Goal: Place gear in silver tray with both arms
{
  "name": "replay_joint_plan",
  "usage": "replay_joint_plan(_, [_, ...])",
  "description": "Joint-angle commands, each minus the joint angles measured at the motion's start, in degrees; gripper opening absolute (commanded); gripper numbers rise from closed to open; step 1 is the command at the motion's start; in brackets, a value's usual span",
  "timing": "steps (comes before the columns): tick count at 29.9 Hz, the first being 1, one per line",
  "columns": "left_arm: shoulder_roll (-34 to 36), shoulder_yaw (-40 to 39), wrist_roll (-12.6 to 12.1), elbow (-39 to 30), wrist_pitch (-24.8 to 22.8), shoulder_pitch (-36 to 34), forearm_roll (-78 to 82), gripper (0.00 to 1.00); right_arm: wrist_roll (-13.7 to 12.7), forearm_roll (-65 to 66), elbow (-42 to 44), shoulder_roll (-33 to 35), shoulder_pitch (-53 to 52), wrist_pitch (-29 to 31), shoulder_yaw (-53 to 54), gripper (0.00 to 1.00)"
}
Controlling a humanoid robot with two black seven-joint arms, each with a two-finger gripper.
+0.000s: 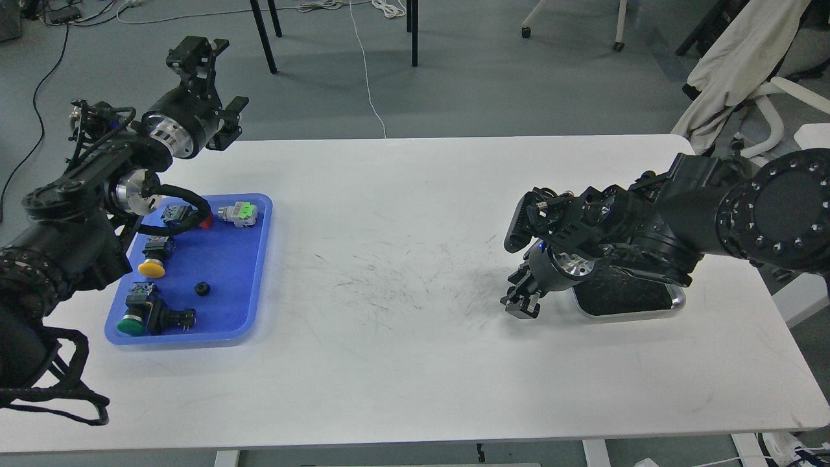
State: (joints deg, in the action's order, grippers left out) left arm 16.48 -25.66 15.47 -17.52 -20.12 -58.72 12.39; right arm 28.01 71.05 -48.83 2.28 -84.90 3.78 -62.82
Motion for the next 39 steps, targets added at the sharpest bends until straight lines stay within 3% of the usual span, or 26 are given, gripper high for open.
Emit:
replay_joint_plan(1, [0.0, 0.1, 0.0, 0.0, 0.0, 0.1, 0.0, 0.98, 0.0, 0.1, 0.1, 0.0, -0.2, 0.0, 0.0, 0.31])
replay_joint_plan(15, [0.7, 0.1, 0.0, 0.0, -0.1, 0.3, 0.1, 0.98, 0.0, 0.1, -0.2, -0.3, -0.5, 0.0, -0.1, 0.02])
replay_joint_plan(24, [0.8, 0.1, 0.0, 0.0, -0.1, 0.4, 0.4, 0.98, 0.0, -0.4, 1.6, 0.6, -1.2, 0.0, 0.1, 0.02])
replay_joint_plan(39, [0.9, 0.1, 0.0, 0.0, -0.2, 1.0, 0.6, 0.98, 0.0, -1.0, 5.1, 16.4, -3.2, 0.2, 7.4, 0.02])
